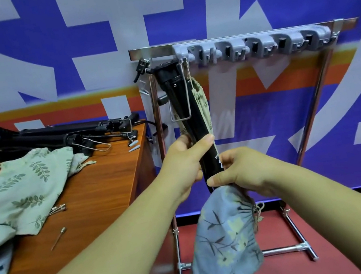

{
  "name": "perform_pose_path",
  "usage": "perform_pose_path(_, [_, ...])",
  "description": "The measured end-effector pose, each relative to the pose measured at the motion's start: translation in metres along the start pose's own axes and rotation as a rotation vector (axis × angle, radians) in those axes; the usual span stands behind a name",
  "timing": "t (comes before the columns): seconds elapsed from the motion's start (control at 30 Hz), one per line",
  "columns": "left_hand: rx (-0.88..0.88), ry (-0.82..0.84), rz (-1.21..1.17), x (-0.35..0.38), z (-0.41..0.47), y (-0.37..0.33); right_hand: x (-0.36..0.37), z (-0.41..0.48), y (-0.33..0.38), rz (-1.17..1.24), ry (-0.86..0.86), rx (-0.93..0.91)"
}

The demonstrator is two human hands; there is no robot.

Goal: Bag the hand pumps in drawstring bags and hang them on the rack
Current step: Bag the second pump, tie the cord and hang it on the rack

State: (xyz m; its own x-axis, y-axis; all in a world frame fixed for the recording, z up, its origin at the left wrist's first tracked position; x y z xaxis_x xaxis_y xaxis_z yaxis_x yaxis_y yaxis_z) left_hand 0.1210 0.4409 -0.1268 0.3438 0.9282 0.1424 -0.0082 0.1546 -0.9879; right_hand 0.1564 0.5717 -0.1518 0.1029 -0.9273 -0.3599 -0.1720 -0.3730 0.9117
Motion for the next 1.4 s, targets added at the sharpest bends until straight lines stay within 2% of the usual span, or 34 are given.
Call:
perform_pose_path(0.1, [0.01,0.001,0.025,-0.003,0.001,-0.003,0.001,0.001,-0.002,0.065,0.021,0.016])
perform_pose_path(0.23, [-0.05,-0.029,0.084,-0.012,0.005,0.001,-0.012,0.003,-0.007,0.171,-0.038,0.041])
perform_pose_path(0.3, [-0.086,-0.033,0.208,-0.013,0.006,0.008,-0.021,0.004,-0.009,0.259,-0.098,0.047])
perform_pose_path(0.43, [-0.055,0.011,0.615,-0.003,0.001,0.017,-0.039,0.001,-0.009,0.398,-0.212,0.047])
perform_pose_path(0.53, [-0.048,0.121,0.716,0.006,-0.003,0.022,-0.048,0.0,-0.007,0.435,-0.263,0.031])
perform_pose_path(0.63, [-0.028,0.148,0.763,0.008,-0.003,0.024,-0.051,-0.001,-0.006,0.427,-0.291,0.016])
perform_pose_path(0.77, [-0.028,0.147,0.646,0.005,-0.001,0.022,-0.057,-0.005,0.001,0.368,-0.365,-0.058])
perform_pose_path(0.97, [-0.198,0.053,0.373,-0.017,0.007,0.026,-0.092,-0.01,0.016,0.184,-0.522,-0.208])
perform_pose_path(1.07, [-0.22,-0.013,0.395,-0.025,0.01,0.029,-0.104,-0.012,0.02,0.198,-0.553,-0.236])
perform_pose_path(1.17, [-0.2,-0.094,0.422,-0.029,0.012,0.029,-0.11,-0.014,0.028,0.18,-0.509,-0.259])
perform_pose_path(1.27, [-0.195,-0.121,0.457,-0.032,0.015,0.029,-0.111,-0.021,0.033,0.143,-0.476,-0.31])
perform_pose_path(1.4, [-0.187,-0.172,0.517,-0.038,0.017,0.026,-0.116,-0.028,0.033,0.089,-0.515,-0.349])
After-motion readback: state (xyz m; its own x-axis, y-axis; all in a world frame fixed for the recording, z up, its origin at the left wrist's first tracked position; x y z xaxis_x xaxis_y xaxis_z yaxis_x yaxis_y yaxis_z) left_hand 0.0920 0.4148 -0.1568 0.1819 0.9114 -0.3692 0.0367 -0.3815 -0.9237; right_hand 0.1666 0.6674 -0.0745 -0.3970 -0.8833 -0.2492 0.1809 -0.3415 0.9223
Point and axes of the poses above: each hand's wrist, its own z-axis towards the middle knuckle, its own x-axis out of the palm, y = z × x, the point moved 6 cm from there along z, towards the middle knuckle
